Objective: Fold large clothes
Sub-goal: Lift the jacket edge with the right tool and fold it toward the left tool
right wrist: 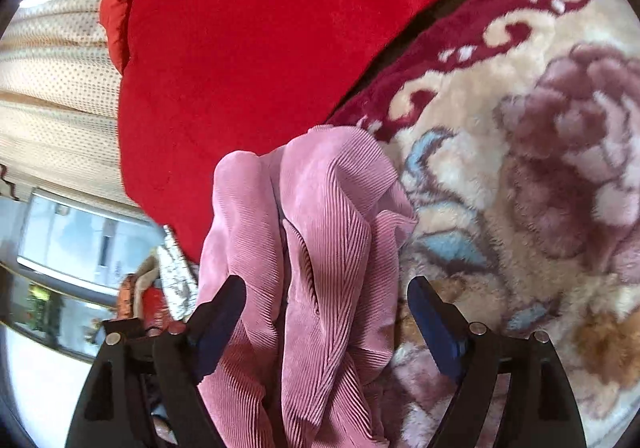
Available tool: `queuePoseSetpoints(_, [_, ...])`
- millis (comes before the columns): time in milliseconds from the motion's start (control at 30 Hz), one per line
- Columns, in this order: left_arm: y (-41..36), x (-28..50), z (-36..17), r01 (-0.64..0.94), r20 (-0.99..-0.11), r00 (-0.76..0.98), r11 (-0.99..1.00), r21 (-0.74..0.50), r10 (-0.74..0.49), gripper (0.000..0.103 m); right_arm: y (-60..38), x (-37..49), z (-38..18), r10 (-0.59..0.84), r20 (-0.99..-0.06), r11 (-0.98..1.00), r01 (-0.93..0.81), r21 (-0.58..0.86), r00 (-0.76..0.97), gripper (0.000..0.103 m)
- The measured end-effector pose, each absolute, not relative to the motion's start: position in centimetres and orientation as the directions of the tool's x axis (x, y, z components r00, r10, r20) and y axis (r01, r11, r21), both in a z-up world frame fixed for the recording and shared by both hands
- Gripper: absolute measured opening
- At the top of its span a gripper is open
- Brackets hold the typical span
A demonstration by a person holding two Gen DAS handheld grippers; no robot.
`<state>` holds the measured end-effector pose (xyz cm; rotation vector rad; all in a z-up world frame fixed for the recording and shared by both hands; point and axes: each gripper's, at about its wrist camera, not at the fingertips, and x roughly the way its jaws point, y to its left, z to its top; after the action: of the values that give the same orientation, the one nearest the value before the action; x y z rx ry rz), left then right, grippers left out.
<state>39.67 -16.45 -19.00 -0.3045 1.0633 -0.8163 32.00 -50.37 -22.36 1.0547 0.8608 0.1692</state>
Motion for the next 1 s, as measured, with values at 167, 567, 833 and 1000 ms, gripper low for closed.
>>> queuePoseSetpoints(167, [-18.3, 40.0, -20.3, 0.451, -0.678, 0.16, 0.665, -0.596, -0.717, 0.098, -49.3, 33.2, -24.1, 0.573, -0.524, 0.492, 0.248, 0.835, 0.63, 0.088])
queuePoseSetpoints(567, [-18.5, 40.4, -21.5, 0.449, -0.682, 0.106, 0.647, -0.616, -0.723, 0.098, -46.1, 36.9, -24.3, 0.674, -0.364, 0.425, 0.067, 0.903, 0.642, 0.103])
queuePoseSetpoints(833, [-19.3, 39.4, -21.2, 0.481, -0.676, 0.138, 0.645, -0.594, -0.724, 0.086, -43.4, 37.1, -23.6, 0.587, -0.512, 0.611, 0.072, 0.788, 0.627, 0.092])
queuePoseSetpoints(1000, [-20.0, 38.4, -20.1, 0.531, -0.681, 0.182, 0.654, -0.54, -0.71, 0.077, -43.4, 36.6, -23.5, 0.565, -0.51, 0.6, 0.102, 0.794, 0.648, 0.071])
